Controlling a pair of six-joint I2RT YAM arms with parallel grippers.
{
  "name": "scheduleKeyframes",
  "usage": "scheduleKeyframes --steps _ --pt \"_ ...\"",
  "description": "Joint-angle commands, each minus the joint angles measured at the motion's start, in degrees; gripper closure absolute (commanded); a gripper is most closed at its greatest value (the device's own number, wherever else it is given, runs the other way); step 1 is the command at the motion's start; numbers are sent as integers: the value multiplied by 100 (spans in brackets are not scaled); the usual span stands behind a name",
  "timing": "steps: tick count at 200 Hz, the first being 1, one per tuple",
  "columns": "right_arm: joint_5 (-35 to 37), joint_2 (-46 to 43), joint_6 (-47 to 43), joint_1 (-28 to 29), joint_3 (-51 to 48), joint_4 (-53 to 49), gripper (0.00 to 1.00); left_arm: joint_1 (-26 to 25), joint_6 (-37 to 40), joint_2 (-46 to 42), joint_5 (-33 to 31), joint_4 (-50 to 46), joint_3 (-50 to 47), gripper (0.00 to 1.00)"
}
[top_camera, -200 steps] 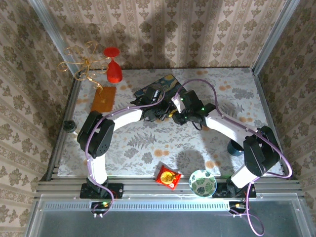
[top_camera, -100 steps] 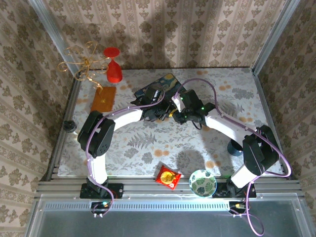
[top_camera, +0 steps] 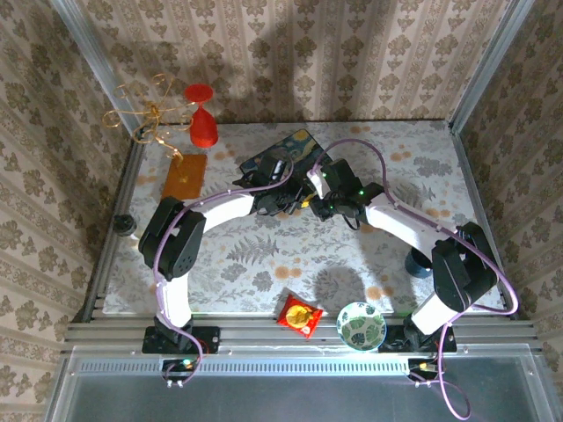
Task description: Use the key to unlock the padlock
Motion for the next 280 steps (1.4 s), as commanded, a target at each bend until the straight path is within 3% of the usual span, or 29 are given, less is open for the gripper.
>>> scheduleKeyframes --steps 1,60,104,159,202,280 --pt "191 14 -81 -22 -74 109 80 45 -381 114 651 188 18 100" --pt "146 110 -14 -23 -92 231 81 43 -400 115 696 254 32 100" --pt "-231 164 269 -154 -190 484 98 34 -432 80 756 375 -8 100" --pt "-898 58 739 -508 -420 763 100 33 -476 48 767 521 -102 100" --pt "-1355 262 2019 -746 -316 580 100 20 -449 38 710 612 -96 100" --pt "-2643 725 4400 -1024 -478 1127 100 -32 -300 36 575 794 -148 100"
